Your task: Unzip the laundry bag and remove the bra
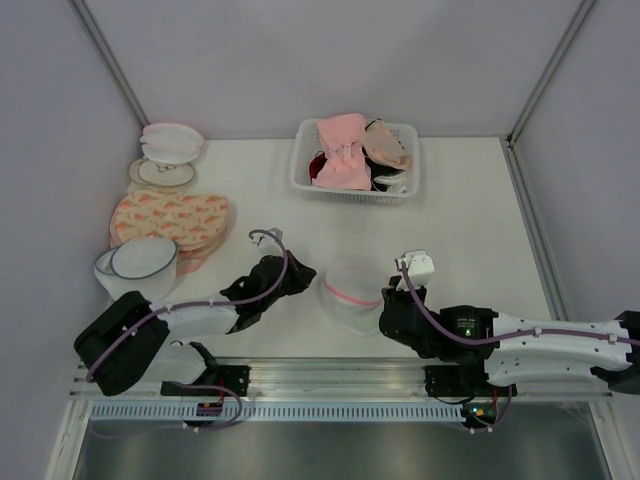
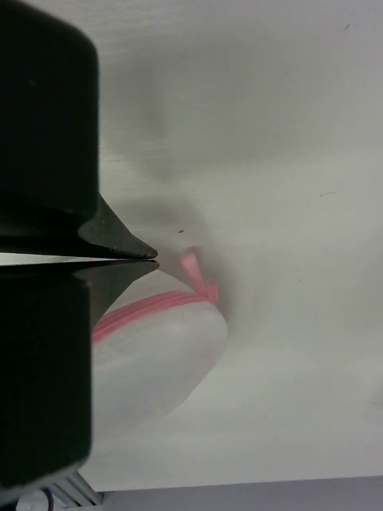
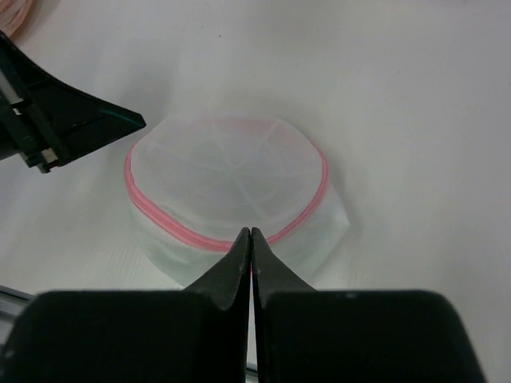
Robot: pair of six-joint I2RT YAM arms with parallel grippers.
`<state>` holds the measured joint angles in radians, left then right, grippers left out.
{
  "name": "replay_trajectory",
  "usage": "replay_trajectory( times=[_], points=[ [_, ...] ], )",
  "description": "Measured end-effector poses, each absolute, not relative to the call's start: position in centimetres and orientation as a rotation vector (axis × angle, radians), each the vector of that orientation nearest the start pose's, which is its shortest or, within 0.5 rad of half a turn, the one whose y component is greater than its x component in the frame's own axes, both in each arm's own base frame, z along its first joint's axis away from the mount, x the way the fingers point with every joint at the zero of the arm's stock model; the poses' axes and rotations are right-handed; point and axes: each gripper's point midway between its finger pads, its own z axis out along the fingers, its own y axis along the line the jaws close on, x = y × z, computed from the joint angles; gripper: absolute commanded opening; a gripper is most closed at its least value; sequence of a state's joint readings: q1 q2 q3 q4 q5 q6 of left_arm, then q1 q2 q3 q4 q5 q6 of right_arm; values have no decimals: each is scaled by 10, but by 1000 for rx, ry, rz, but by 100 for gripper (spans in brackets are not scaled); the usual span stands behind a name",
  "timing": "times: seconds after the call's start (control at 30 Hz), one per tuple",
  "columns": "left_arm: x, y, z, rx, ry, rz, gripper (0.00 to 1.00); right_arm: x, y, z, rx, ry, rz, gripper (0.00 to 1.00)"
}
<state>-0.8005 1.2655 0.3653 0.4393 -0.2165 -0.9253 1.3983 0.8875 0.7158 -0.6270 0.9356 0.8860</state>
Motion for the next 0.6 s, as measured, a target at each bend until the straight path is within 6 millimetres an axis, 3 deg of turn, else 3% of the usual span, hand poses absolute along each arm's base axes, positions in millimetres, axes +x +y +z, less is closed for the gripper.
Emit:
replay_trajectory(
  times=[0.1,0.23,0.5,0.6],
  points=[
    [261,-264,68,-241,2119,-849,2,156,206,170,-113,2028,332,0],
    [264,-278,75,-211,2089,-919,2,150,205,159,-122,2073,322,1],
    [265,-282,85,-200,2046,-969,2,124,219,116,-173,2263,323,0],
    [263,-284,85,-190,2051,-978,2,116,214,96,-145,2311,335,0]
  ],
)
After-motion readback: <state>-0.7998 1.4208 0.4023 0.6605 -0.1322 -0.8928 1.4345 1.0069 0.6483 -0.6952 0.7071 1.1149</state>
